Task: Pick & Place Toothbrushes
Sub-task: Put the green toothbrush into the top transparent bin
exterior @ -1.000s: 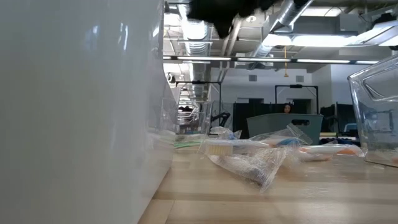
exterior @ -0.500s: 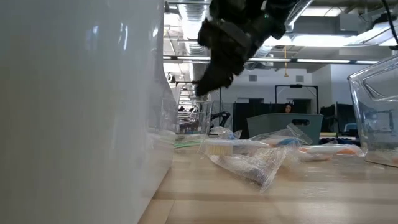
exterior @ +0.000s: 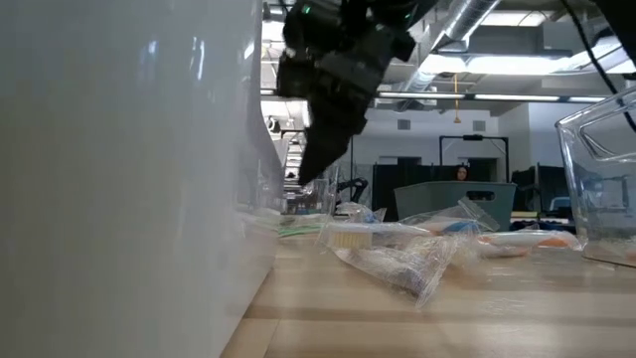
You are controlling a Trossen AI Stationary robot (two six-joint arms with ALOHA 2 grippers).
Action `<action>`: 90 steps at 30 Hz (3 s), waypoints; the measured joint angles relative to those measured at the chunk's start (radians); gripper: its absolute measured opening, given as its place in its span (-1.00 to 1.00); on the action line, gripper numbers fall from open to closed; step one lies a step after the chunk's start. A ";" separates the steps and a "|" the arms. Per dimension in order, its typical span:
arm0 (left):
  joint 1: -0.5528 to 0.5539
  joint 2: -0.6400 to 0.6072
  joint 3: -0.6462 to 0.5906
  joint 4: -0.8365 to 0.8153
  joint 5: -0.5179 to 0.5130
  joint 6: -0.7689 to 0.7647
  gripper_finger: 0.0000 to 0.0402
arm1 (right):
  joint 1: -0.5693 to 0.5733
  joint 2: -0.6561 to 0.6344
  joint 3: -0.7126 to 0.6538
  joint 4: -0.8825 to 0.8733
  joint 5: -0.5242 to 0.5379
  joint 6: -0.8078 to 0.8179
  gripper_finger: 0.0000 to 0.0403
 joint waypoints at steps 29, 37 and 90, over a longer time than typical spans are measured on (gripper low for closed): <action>-0.012 0.000 0.000 -0.046 0.049 -0.037 0.09 | -0.014 0.132 0.113 -0.081 0.044 -0.094 0.07; -0.012 0.000 0.000 -0.052 0.059 -0.044 0.09 | -0.014 0.131 0.059 0.006 0.040 -0.059 0.07; -0.012 0.000 0.000 -0.054 0.060 -0.049 0.09 | 0.000 0.195 0.140 -0.106 0.081 -0.068 -0.19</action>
